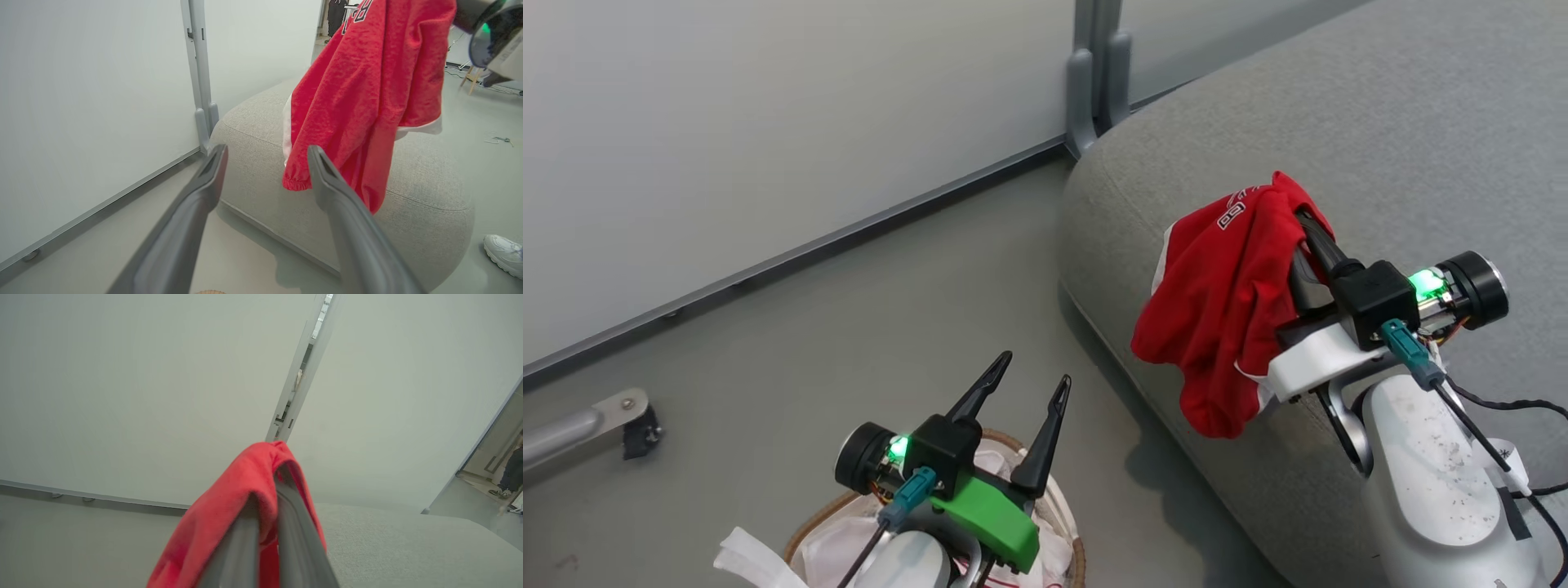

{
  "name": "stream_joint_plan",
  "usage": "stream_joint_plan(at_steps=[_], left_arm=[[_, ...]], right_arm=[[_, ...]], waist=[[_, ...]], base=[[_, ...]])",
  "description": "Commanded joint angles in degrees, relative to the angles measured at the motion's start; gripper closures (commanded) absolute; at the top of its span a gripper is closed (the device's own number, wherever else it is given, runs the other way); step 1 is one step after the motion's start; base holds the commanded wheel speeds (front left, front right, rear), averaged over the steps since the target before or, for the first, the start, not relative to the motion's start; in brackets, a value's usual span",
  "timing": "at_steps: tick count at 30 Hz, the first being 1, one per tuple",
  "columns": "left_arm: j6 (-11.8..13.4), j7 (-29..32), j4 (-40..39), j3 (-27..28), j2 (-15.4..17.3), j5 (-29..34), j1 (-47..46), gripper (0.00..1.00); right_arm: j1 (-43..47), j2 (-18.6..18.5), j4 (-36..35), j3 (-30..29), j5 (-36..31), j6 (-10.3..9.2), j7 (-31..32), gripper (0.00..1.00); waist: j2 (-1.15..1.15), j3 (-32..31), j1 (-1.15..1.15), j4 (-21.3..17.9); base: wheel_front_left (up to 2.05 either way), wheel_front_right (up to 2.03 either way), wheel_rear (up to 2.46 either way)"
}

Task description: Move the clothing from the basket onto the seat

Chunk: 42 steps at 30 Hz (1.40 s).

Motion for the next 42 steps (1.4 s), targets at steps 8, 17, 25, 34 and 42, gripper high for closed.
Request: stream_joint_plan(at_steps=[8, 17, 25, 34, 42], left_arm=[[-0.3, 0.0, -0.6, -0.6, 0.1, 1.1, -2.3, 0.00], [-0.3, 0.0, -2.4, -1.8, 1.5, 2.8, -5.7, 0.00], [-0.3, 0.0, -4.3, -3.7, 2.6, 3.9, -11.4, 0.00], [-0.3, 0.0, -7.7, -5.0, 3.5, 5.7, -14.9, 0.00], [-0.3, 0.0, -8.6, -4.1, 4.6, 6.6, -15.7, 0.00]], right_arm=[[-1.8, -0.1, -0.2, -3.3, 0.1, -0.08, -0.3, 1.00], [-14.2, -5.6, -0.9, -12.3, -1.1, -0.08, -0.3, 1.00], [-26.0, -13.8, 0.8, -20.8, -2.1, -0.08, -0.3, 1.00], [-33.1, -15.5, 5.7, -27.6, -2.6, -0.08, -0.2, 1.00], [-31.4, -12.5, 10.8, -28.5, -4.2, -0.08, -0.2, 1.00]], waist=[[0.00, 5.3, 0.00, -4.2], [0.00, 13.2, 0.00, -0.2], [0.00, 23.3, 0.00, 5.8], [0.00, 33.1, 0.00, 11.4], [0.00, 38.0, 0.00, 12.4]], base=[[0.00, 0.00, 0.00], [0.00, 0.00, 0.00], [0.00, 0.00, 0.00], [0.00, 0.00, 0.00], [0.00, 0.00, 0.00]])
